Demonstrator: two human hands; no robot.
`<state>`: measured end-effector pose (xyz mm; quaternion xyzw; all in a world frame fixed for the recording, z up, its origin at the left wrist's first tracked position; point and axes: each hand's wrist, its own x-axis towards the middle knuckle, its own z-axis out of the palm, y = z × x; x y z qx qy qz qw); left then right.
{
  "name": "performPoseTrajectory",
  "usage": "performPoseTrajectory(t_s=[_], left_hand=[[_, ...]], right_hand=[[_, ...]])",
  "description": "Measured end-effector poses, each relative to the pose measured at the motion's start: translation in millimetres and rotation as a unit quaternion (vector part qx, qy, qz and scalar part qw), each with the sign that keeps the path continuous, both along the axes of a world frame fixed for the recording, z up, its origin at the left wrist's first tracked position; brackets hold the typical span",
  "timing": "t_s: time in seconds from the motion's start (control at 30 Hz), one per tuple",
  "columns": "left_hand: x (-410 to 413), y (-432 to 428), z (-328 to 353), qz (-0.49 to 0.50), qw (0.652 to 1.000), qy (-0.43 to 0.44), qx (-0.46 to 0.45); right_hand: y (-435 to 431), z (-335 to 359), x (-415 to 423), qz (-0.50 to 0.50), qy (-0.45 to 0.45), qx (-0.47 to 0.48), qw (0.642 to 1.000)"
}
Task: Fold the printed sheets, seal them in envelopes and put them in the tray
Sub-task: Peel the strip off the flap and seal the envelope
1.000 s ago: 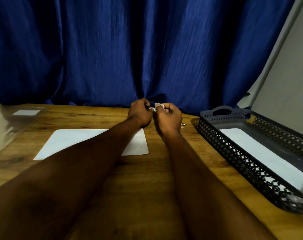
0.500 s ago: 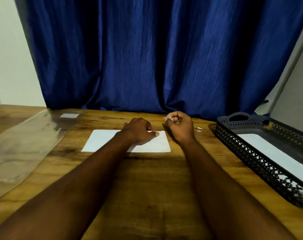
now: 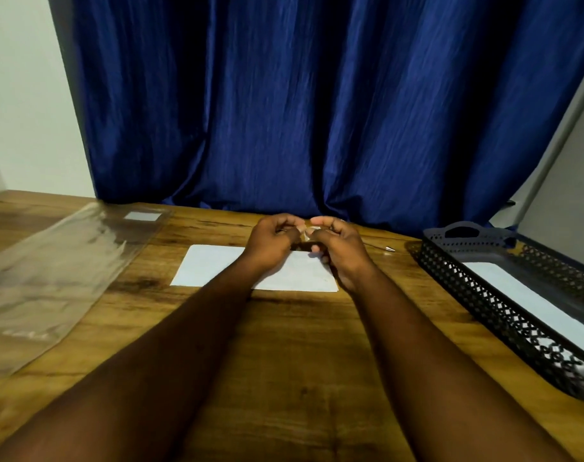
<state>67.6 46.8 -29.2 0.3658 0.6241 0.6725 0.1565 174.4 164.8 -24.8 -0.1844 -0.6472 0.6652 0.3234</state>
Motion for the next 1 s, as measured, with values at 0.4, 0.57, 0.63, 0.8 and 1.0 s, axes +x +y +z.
performPoseTrajectory(t_s=[0.4, 0.57, 0.63, 0.8, 1.0], left_hand=[[5, 1, 10, -0.038, 0.996, -0.085, -0.015], [-2, 6, 4, 0.105, 0.991, -0.08, 0.017], [-8, 0, -3, 0.163, 0.986, 0.035, 0.003], [4, -6, 2, 0.205, 0.915, 0.346, -0.017], [17, -6, 10, 0.156, 0.823, 0.543, -0.064]], right_hand=[[2, 7, 14, 0.048, -0.018, -0.069, 0.996], [8, 11, 20, 0.05, 0.01, -0.151, 0.987], [10, 13, 21, 0.033, -0.01, -0.157, 0.987], [1, 22, 18, 0.045, -0.113, -0.124, 0.985], [0, 28, 17, 0.035, -0.139, -0.129, 0.981]])
